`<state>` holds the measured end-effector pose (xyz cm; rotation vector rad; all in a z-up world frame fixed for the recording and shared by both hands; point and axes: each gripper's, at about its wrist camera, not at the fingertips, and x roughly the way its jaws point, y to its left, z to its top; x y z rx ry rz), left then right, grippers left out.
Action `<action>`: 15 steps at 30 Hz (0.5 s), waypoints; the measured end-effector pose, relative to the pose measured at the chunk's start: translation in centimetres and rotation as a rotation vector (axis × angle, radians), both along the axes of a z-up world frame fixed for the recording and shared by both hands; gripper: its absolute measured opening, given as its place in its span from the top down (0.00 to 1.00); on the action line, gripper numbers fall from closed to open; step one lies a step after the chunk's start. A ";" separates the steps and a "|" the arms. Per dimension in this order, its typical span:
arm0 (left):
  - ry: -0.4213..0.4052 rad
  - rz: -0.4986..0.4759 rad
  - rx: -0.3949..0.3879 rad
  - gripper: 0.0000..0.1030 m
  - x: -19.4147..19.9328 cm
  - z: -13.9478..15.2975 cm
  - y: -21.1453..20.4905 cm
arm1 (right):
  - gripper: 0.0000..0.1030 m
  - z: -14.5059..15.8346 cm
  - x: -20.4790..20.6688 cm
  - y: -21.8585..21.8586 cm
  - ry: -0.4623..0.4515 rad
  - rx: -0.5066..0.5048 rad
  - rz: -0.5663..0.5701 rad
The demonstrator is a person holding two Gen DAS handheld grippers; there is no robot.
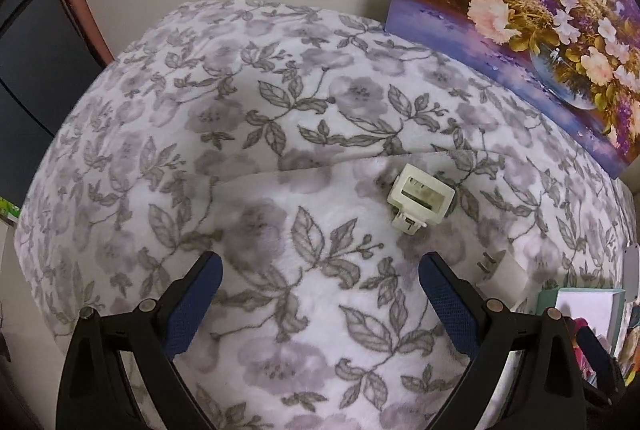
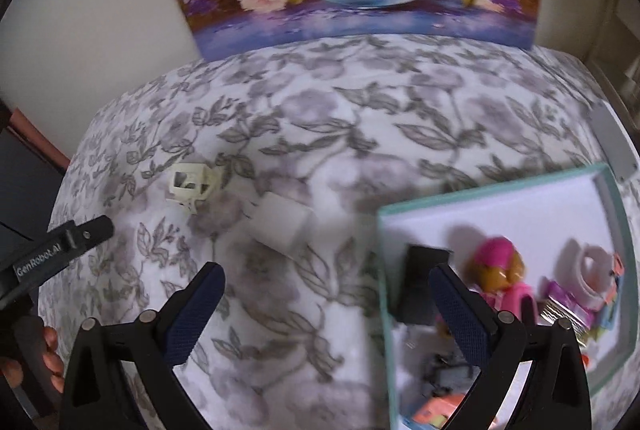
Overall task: Organize rigid objects
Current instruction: 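Grasp the white plug adapter with the right tool while the left tool grasps the cream clip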
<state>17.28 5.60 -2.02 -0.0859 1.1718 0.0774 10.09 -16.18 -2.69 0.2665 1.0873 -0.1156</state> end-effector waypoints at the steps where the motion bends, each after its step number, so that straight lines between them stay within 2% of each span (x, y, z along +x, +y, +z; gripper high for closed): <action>1: 0.009 0.000 -0.012 0.04 0.3 -0.3 0.0 | 0.00 -0.2 0.4 0.4 0.002 0.001 0.005; 4: 0.030 -0.015 -0.045 0.04 1.5 -1.5 0.0 | 0.00 -1.3 1.9 1.3 0.023 0.014 0.017; 9: 0.020 -0.010 -0.049 0.04 3.3 -2.6 0.3 | 0.01 -3.3 3.9 2.9 0.049 -0.005 0.059; 12: 0.021 -0.036 -0.062 0.04 4.0 -3.4 -0.5 | 0.04 -4.3 4.8 3.2 0.062 -0.004 0.066; 15: 0.026 -0.083 -0.081 0.04 4.6 -4.3 -1.9 | 0.10 -5.1 5.4 3.3 0.072 -0.009 0.072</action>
